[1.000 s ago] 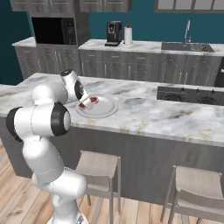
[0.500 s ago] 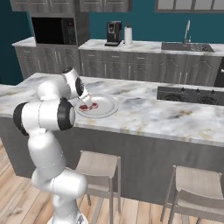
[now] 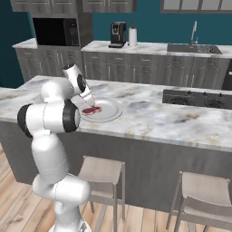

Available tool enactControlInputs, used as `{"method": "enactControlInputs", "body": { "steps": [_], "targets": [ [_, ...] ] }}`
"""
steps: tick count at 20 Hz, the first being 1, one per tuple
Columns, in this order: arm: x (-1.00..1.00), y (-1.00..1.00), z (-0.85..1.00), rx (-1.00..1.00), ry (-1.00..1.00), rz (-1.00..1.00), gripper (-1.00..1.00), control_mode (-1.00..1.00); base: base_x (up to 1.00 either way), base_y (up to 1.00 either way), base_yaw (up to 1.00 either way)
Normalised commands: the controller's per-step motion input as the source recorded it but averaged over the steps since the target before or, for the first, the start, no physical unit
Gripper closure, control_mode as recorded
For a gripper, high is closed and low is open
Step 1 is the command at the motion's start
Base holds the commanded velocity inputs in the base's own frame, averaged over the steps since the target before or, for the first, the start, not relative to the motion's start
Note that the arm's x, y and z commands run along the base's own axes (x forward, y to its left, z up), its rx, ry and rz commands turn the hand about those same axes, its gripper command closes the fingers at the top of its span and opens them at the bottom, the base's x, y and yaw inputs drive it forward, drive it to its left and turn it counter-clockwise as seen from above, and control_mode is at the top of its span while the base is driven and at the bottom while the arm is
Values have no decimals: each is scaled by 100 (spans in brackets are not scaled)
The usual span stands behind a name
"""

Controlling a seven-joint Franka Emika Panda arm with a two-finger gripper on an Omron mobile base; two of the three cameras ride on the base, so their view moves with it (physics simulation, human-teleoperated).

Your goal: Take the cheese, steak, and onion from the fridge and place them on the plate on the dining counter to create an appetizer plate.

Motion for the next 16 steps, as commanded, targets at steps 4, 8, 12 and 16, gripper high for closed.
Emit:
{"method": "enactControlInputs", "body": {
  "steps": [4, 8, 12, 16],
  "targets": [
    [-100, -43, 35, 0, -11, -3, -100, -100, 0, 0, 0],
    [-100, -43, 36, 0, -16, 0, -100, -100, 0, 0, 0],
    [-100, -42, 29, 0, -6, 9, -100, -100, 0, 0, 0],
    [-100, -11, 25, 0, 0, 26, -100, -100, 0, 0, 0]
  ]
}}
